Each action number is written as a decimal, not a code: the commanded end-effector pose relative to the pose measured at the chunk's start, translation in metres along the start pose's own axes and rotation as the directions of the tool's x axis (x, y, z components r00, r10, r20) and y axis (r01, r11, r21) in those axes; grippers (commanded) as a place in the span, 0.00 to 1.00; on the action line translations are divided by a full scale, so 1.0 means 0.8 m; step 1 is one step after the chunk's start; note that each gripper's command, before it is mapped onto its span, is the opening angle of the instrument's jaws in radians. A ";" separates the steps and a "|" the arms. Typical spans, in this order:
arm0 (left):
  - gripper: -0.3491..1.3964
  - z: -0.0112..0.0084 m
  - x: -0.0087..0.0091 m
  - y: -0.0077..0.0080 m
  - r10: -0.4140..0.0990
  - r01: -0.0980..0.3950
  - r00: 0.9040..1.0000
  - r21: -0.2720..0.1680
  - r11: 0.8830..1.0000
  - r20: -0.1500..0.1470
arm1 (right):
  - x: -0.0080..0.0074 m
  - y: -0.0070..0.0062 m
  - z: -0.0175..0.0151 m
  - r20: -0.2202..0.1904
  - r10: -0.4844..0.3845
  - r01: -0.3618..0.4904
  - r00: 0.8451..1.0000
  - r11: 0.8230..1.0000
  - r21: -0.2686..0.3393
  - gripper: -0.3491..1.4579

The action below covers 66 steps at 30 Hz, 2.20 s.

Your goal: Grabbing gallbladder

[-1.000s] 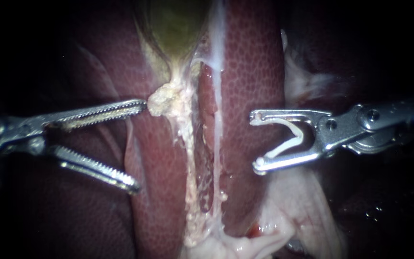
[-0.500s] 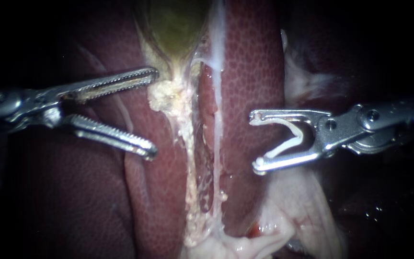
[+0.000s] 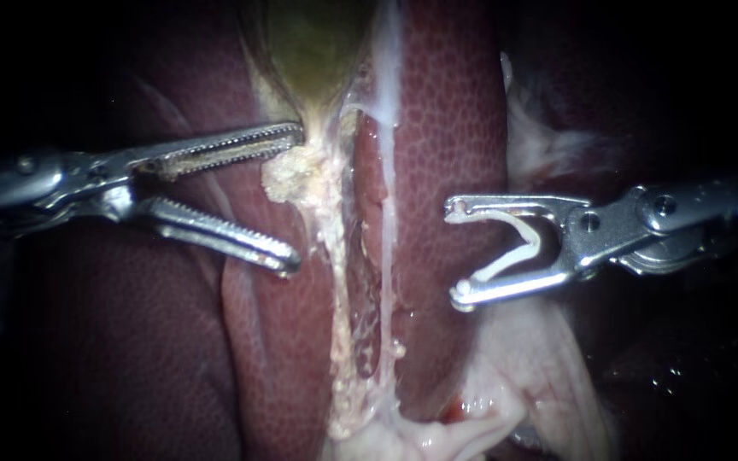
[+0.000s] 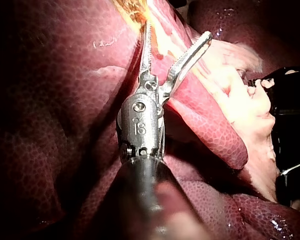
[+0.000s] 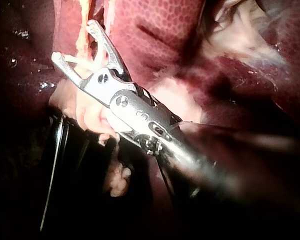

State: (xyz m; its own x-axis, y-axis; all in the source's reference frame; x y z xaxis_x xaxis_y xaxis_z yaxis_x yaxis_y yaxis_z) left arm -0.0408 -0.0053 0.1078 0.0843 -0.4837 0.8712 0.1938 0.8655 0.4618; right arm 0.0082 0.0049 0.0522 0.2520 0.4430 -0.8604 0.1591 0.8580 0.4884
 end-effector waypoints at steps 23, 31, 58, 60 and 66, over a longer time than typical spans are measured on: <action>0.00 -0.0002 0.0031 0.0020 -0.082 0.079 0.996 -0.100 0.992 -0.023 | 0.0001 0.0000 0.0003 0.000 0.001 -0.001 1.000 1.000 -0.001 0.52; 0.00 -0.0012 0.0033 0.0020 -0.092 0.085 0.994 -0.117 0.990 -0.061 | 0.0001 0.0000 0.0003 0.000 0.001 -0.001 1.000 1.000 -0.001 0.52; 0.00 -0.0099 -0.0100 0.0014 -0.125 0.122 0.992 -0.150 0.981 -0.010 | 0.0001 0.0000 0.0002 0.000 0.001 -0.001 1.000 1.000 -0.001 0.53; 0.00 -0.0101 -0.0100 0.0015 -0.126 0.123 0.992 -0.154 0.980 -0.010 | 0.0001 0.0000 0.0002 0.000 0.001 -0.001 1.000 1.000 -0.001 0.53; 0.00 -0.0105 -0.0101 0.0016 -0.127 0.124 0.992 -0.162 0.979 -0.008 | 0.0001 0.0000 0.0002 0.000 0.001 -0.001 1.000 1.000 -0.001 0.53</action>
State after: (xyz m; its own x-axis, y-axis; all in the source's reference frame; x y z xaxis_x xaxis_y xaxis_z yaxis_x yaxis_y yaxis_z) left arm -0.0330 -0.0013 0.1000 0.0666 -0.5912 0.8038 0.3587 0.7659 0.5336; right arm 0.0084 0.0049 0.0521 0.2521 0.4435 -0.8601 0.1577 0.8581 0.4887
